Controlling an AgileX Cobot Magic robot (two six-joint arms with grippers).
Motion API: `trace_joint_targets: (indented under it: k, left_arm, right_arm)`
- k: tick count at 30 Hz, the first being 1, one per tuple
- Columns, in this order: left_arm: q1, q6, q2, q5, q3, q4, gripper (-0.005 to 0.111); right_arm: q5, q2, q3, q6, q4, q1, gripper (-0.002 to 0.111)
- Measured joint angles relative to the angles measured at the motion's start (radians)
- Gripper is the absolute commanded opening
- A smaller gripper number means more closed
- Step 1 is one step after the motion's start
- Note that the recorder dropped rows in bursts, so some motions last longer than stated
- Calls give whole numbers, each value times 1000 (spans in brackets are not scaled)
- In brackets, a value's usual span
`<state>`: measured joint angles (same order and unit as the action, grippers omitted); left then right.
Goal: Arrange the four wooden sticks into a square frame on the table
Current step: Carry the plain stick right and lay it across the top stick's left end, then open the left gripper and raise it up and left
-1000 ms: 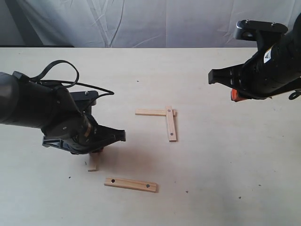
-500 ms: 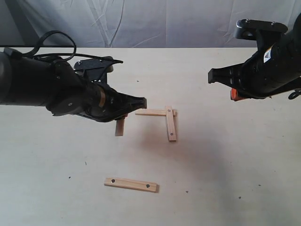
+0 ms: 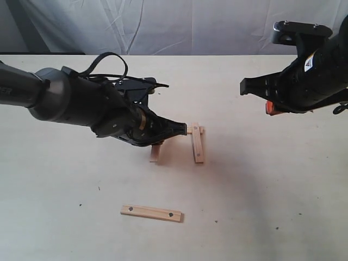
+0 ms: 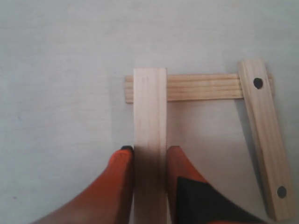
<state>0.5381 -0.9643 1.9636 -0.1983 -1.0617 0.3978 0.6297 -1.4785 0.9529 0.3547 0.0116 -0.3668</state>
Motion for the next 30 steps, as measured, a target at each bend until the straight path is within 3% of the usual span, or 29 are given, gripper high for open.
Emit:
trace_joint_targets:
  k: [14,24,30]
  left_arm:
    - [0,2,29,50,0,13,1]
    - [0,2,29,43,0,19,35]
    - [0,4,11,-2,0,78,36]
  right_arm:
    - [-8,0,0,0,-12,0,0]
    - [-8,0,0,0,-19,0,0]
    - [-8,0,0,0,-21,0,0]
